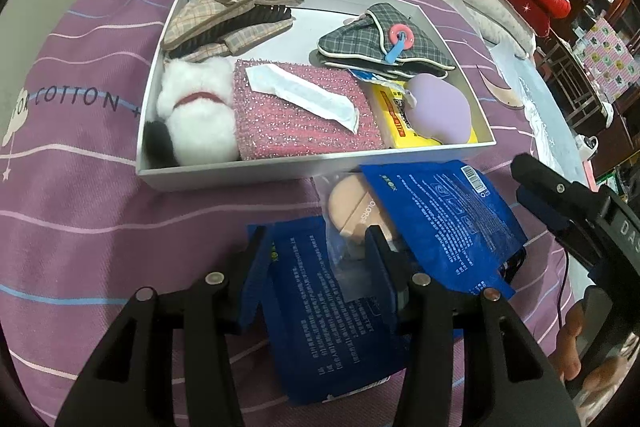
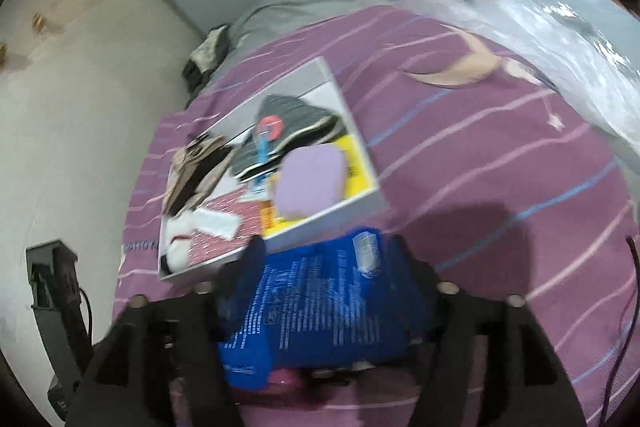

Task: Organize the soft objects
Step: 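Lift the beige puff packet with the left gripper while the right lifts the blue packet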

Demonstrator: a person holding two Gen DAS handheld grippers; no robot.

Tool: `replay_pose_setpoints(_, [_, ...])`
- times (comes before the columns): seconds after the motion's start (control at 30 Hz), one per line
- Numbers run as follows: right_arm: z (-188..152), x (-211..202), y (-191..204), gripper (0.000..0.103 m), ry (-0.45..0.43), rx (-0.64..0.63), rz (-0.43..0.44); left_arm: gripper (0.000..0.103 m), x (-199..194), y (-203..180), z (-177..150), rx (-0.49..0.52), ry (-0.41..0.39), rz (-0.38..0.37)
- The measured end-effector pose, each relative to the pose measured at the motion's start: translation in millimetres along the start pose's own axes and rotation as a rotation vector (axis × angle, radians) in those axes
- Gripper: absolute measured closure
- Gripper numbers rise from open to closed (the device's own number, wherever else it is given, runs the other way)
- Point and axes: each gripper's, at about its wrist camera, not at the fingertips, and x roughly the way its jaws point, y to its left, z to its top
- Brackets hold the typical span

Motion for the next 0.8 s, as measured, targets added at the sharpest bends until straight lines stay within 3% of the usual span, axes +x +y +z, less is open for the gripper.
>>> replay_pose_setpoints(0.17, [3.0, 4.0, -29.3, 0.038, 0.068, 0.104, -0.012, 0.054, 0.1, -0.5, 0.2, 0.003, 0.000, 0.004])
replay_pose_setpoints(0.37, [-1.3, 16.1, -33.8, 0.039, 0.204, 0.131, 0.105, 0.054, -0.2, -2.1, -0.2, 0.015, -0.005, 0.016])
replay_pose_setpoints(0.43, [-4.9, 23.5, -28.8, 0.047, 0.230, 0.154, 0.172, 0.054, 0.5, -2.9, -0.1, 0.020, -0.005, 0.017])
replay_pose_setpoints(0.57, [-4.5, 26.4, -15.3, 0.059, 0.208, 0.134, 0.184, 0.054, 1.6, -4.5, -0.6, 0.028, -0.006, 0.022])
replay_pose_setpoints(0.67, [-5.2, 30.4, -5.8, 0.074, 0.204, 0.137, 0.251, 0.054, 2.0, -4.4, -0.9, 0.027, -0.006, 0.018])
replay_pose_setpoints(0.77, [-7.4, 33.7, 1.3, 0.075, 0.195, 0.101, 0.203, 0.054, 2.9, -4.1, -0.7, 0.021, -0.004, 0.011])
replay_pose_setpoints(0.8, [-7.8, 33.5, 0.9, 0.081, 0.188, 0.102, 0.193, 0.054, 2.9, -3.8, -0.7, 0.019, -0.006, 0.007])
